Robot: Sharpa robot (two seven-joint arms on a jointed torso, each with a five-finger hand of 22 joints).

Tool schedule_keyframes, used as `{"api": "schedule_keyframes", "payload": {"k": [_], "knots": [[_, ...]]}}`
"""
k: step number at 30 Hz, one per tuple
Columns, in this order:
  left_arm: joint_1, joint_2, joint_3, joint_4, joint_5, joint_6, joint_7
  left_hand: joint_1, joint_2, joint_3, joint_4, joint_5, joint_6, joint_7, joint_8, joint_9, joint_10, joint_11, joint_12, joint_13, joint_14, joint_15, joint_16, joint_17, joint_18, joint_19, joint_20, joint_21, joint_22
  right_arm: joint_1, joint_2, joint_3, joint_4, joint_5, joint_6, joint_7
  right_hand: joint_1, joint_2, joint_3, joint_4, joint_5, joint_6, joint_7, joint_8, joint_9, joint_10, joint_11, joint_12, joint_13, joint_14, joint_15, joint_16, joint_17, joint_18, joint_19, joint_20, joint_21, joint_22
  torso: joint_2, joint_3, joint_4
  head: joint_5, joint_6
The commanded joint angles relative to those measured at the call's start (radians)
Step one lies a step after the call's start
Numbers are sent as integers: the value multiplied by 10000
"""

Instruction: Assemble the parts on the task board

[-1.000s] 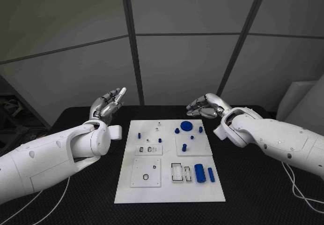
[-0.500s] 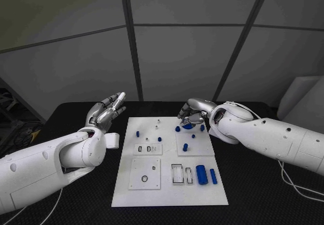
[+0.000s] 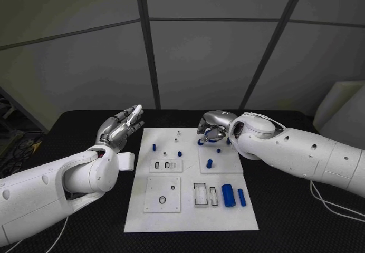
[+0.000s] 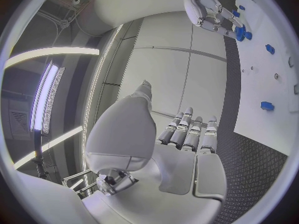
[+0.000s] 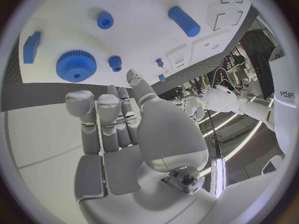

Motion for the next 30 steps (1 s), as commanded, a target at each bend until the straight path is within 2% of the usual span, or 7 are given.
{"api": "schedule_keyframes", "payload": {"k": [1,5,12,17,20,26,30], "knots": [[20,-45,14,100,-40,147,64,-2,133,63,-5,-25,99,453,70,11,53,1,41,12,64,23,41,5,-134,73,2,51,11,33,40,7,-19,-395,471,-231,85,26,-17,14,-36,-65,23,-52,-4,-77,7,-46,9,294,65,274,285,-208,121,-5,191,264,64,-7,6,-1,-8],[20,-97,15,187,-43,137,171,55,245,83,-57,-20,279,484,99,33,166,30,107,22,174,41,55,16,-128,192,33,128,48,37,123,6,-99,-438,648,-282,104,71,14,14,-31,-69,23,-51,-3,-81,15,-46,7,307,69,805,837,-263,245,28,505,683,99,-9,27,-18,-14],[21,-178,15,285,-44,78,473,191,631,43,-388,-8,1040,551,233,123,836,108,439,64,823,141,112,65,-116,610,168,422,168,39,259,3,-235,-511,1019,-408,132,117,51,9,5,-52,18,-47,0,-77,20,-47,5,269,81,834,796,-265,237,27,563,743,134,-3,19,-4,-58],[22,-246,17,341,-43,85,528,197,687,17,-459,-7,1116,574,242,129,924,132,481,67,932,165,119,71,-116,688,194,478,188,39,292,2,-284,-536,1084,-450,161,194,112,7,41,-27,7,-44,3,-47,17,-44,4,261,79,971,933,-280,255,28,649,858,172,2,14,1,-67],[22,-262,18,352,-43,89,538,200,701,12,-476,-6,1155,577,247,133,916,136,481,64,940,172,117,71,-117,707,201,491,193,39,320,2,-306,-542,1113,-448,175,264,171,6,71,-10,0,-44,3,-3,8,-40,3,260,78,1081,1037,-295,284,27,731,974,165,8,16,4,-122],[22,-278,18,342,-43,96,525,202,708,10,-486,-5,1170,578,250,134,902,138,477,61,937,175,115,70,-117,716,206,497,195,39,357,2,-347,-546,1191,-460,254,534,443,-6,121,94,-40,-29,14,236,-42,-32,1,266,44,1350,1286,-345,390,5,974,1331,191,9,25,5,-165],[23,-292,19,348,-43,102,512,204,713,6,-496,-4,1163,581,248,133,893,140,475,59,933,180,113,68,-117,728,209,505,198,39,361,2,-375,-547,1204,-451,358,688,851,-12,-401,188,-66,-33,20,399,-77,-48,-16,242,13,1515,1399,-368,411,-21,1120,1516,204,15,13,14,-170]]}}
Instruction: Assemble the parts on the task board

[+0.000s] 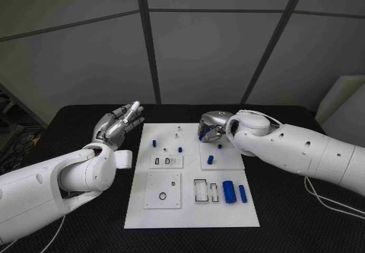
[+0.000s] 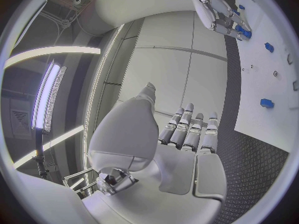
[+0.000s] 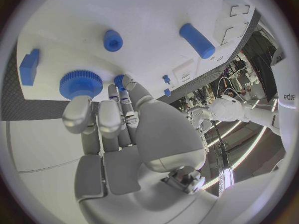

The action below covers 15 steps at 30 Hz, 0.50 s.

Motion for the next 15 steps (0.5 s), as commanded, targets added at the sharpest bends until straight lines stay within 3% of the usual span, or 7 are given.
{"api": "schedule_keyframes", "payload": {"k": [1,10,15], "knots": [[19,-33,14,44,-44,91,207,8,92,-5,-68,-4,38,491,55,8,14,15,36,2,59,18,58,14,-119,75,-15,61,13,23,12,5,-21,-92,135,-8,-17,181,248,2,-250,152,-13,-23,20,167,-53,-40,-9,204,-28,116,78,-176,82,-32,100,130,37,-2,-11,0,-5],[19,-47,16,53,-44,92,179,9,95,-9,-78,-4,33,496,53,7,2,20,33,-1,53,26,55,13,-119,87,-12,69,16,23,80,5,-70,-109,-328,10,-65,263,1030,4,-302,464,-100,-5,72,594,-169,-40,17,188,-129,369,249,-238,201,-90,395,568,57,1,-20,16,-20],[19,-67,16,48,-44,101,164,11,98,-17,-93,-2,22,505,49,5,-12,27,28,-3,57,35,53,12,-119,100,-7,79,19,22,-63,7,196,-97,-1029,91,-94,124,1328,-5,-302,537,-123,-14,89,754,-217,-36,35,176,-159,430,266,-263,252,-111,504,740,57,6,-29,30,34]]}}
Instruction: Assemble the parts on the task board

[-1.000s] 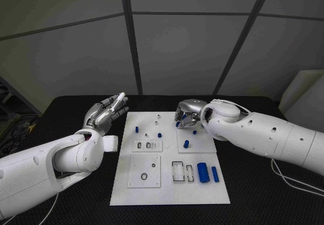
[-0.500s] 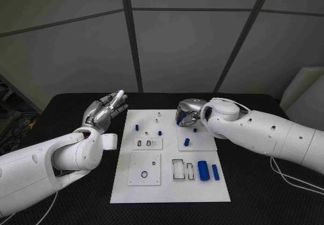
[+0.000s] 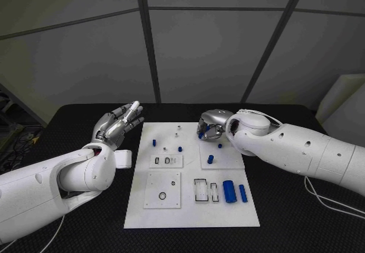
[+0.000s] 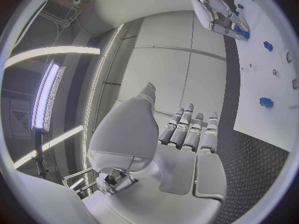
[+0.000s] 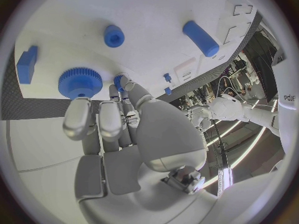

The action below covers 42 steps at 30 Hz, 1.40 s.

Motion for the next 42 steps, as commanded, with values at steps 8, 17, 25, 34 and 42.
{"api": "schedule_keyframes", "payload": {"k": [8,17,25,34,42], "knots": [[19,-39,13,23,-44,106,137,13,101,8,-73,-2,19,508,48,5,-14,30,28,-2,57,39,52,13,-118,63,23,24,10,68,1,8,301,3,-1746,88,-25,-181,268,3,34,145,-23,18,19,268,-127,62,53,176,-90,93,48,-171,99,-9,142,151,31,-12,13,31,157],[20,-28,13,19,-44,126,107,16,102,4,-85,-1,6,510,44,3,-27,33,23,-5,63,43,52,13,-119,71,26,30,12,132,761,9,-426,26,-2040,71,-90,-273,426,15,33,128,-9,-6,17,239,-114,47,40,170,-81,116,37,-169,78,-8,152,148,59,-19,15,45,184],[23,20,14,1,-44,149,82,20,100,-1,-97,0,1,512,41,1,-40,34,19,-7,50,45,49,11,-119,76,28,34,13,168,1483,9,-1190,54,-1924,194,-172,-347,569,23,32,90,5,-20,10,185,-96,42,27,163,-69,140,36,-171,71,6,169,166,80,-22,27,50,166],[30,61,14,-7,-44,164,63,20,100,-1,-97,0,1,512,41,1,-40,34,19,-7,50,45,49,11,-119,76,28,34,13,174,2033,6,-1774,58,-1790,277,-252,-474,709,21,37,45,16,-25,2,130,-80,44,19,159,-59,171,45,-169,57,22,179,169,95,-25,27,89,141],[34,78,15,-6,-44,156,51,25,99,-9,-118,1,-7,513,36,-1,-60,32,12,-9,24,40,43,7,-119,78,29,39,14,174,2279,5,-2032,58,-1682,331,-296,-534,786,25,37,19,22,-27,-2,105,-72,44,17,150,-54,171,20,-165,41,32,176,154,103,-28,37,147,146]]}}
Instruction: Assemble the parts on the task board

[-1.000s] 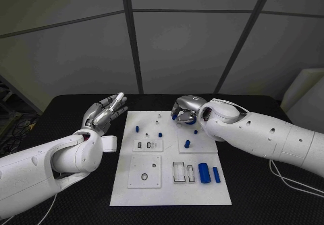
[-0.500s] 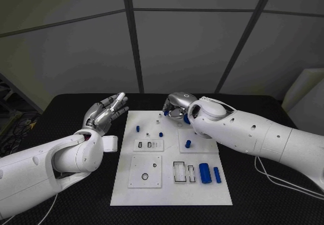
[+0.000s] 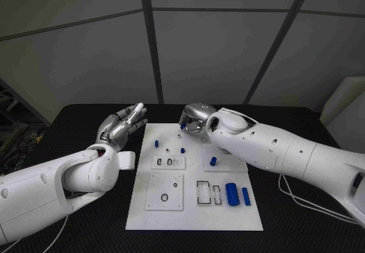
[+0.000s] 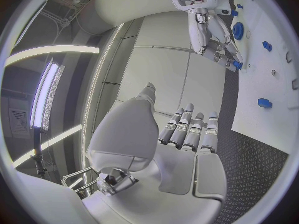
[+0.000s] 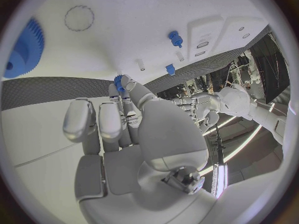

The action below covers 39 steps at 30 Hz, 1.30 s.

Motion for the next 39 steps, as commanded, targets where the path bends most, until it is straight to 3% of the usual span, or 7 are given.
{"api": "schedule_keyframes", "payload": {"k": [1,17,24,27,30,35,39], "knots": [[22,8,13,11,-46,126,67,25,99,-10,-63,1,-6,512,36,1,-58,31,14,-6,-10,6,42,9,-119,44,-7,39,9,30,76,5,-90,4,68,148,-3,-134,111,6,31,-51,54,-27,-9,18,-52,16,9,151,-56,65,-15,-168,7,68,64,1,14,-9,9,28,9],[110,-12,17,40,-46,122,66,25,99,-10,-63,1,-6,512,36,1,-58,31,14,-6,-10,6,42,9,-119,44,-7,39,9,30,338,3,-496,-86,370,2,-222,-326,457,19,-4,-187,105,-31,-31,-215,6,11,-8,106,8,37,-154,-128,-128,107,-15,-182,36,-12,4,62,-60],[129,-19,17,27,-46,128,47,25,99,-10,-63,1,-6,512,36,1,-58,31,14,-6,-10,6,42,9,-119,44,-7,39,9,30,387,1,-570,-42,452,59,-548,-889,649,50,-172,-897,340,-56,-146,-1261,274,6,-42,-42,232,-220,-641,1,-562,278,-388,-909,41,-14,-2,79,-73],[137,-33,17,19,-46,125,42,25,99,-10,-63,1,-6,512,36,1,-58,31,14,-6,-10,6,42,9,-119,44,-7,39,9,30,342,0,-518,5,222,113,-571,-1130,486,110,-944,-1476,228,-56,-161,-1856,349,20,-12,-205,256,-506,-1106,121,-911,392,-747,-1548,36,-11,-1,97,-62],[143,-53,17,13,-46,127,38,25,99,-10,-63,1,-6,512,36,1,-58,31,14,-6,-10,6,42,9,-119,44,-7,39,9,28,204,0,-331,62,-80,147,-576,-1272,270,180,-1140,-1846,51,-55,-159,-2140,386,20,7,-255,277,-605,-1273,158,-998,422,-883,-1762,40,-6,-2,89,-43],[148,-89,17,-9,-46,158,17,29,104,-23,-94,4,-22,510,28,-3,-88,26,4,-9,-41,-4,35,5,-118,44,-11,46,8,21,-429,3,432,211,-394,82,-557,-1324,72,303,-1177,-1834,72,-6,-126,-2027,341,121,78,-87,234,-232,-661,74,-681,399,-666,-1316,37,14,-25,68,-16],[149,-148,17,-38,-46,171,12,27,103,-31,-106,5,-44,506,21,-7,-110,21,-4,-12,-69,-7,29,1,-119,44,-11,48,8,18,-1271,9,1242,687,-565,10,-542,-1309,-46,432,-1162,-1641,176,47,-98,-1816,280,230,127,-40,189,-115,-512,35,-528,358,-566,-1122,-10,33,-109,77,28]]}}
